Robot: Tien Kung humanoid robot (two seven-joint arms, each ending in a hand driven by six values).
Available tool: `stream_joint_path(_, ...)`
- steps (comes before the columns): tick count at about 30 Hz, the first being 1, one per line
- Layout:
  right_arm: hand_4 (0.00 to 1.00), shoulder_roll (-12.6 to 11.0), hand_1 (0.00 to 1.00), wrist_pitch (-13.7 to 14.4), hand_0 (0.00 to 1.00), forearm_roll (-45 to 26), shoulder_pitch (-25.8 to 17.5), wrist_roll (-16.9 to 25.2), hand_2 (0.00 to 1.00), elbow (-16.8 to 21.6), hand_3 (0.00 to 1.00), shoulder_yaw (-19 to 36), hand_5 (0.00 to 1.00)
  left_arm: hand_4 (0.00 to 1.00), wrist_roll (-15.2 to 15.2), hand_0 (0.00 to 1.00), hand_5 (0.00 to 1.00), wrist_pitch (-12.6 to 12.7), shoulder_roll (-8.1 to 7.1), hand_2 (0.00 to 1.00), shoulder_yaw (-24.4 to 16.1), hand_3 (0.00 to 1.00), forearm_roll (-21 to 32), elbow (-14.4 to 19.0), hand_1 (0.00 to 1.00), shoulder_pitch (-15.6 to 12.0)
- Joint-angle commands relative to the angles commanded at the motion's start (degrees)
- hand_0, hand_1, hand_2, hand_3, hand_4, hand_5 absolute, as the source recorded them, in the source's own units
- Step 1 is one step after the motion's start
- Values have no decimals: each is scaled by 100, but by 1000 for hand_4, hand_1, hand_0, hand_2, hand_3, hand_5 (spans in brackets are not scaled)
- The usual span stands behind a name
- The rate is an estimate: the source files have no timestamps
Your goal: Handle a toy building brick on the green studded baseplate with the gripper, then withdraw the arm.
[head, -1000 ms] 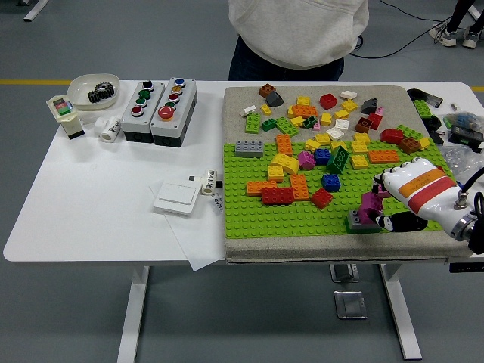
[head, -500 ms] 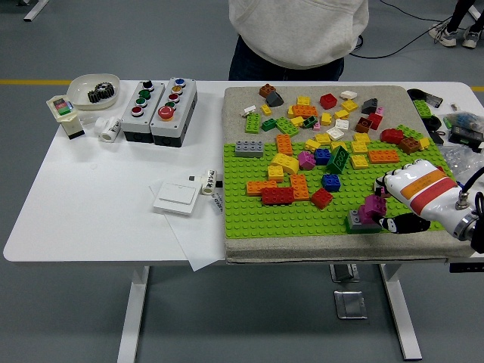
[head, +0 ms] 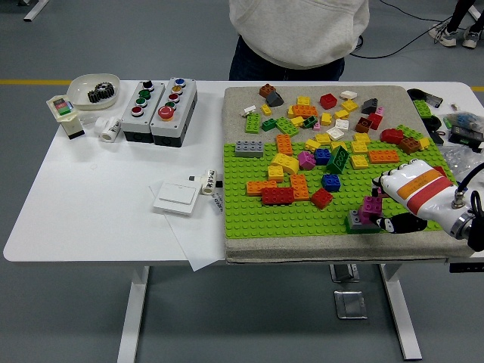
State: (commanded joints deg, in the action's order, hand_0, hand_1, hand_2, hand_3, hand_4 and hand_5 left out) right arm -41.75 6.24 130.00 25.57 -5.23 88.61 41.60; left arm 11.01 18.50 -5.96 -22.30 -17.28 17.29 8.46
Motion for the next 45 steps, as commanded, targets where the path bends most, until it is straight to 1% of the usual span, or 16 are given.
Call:
stream_joint_path(21, 780, -27, 374, -55, 208, 0, 37, 79, 525, -98, 526, -1, 464, 564, -20, 603, 612, 7, 5, 651, 23, 549, 49, -3, 688, 15)
stream_joint_path(45, 787, -68, 385, 11, 218, 0, 164, 423, 532, -261, 528, -70, 463, 564, 9, 603, 612, 9, 16, 652, -17, 549, -4, -10, 689, 0)
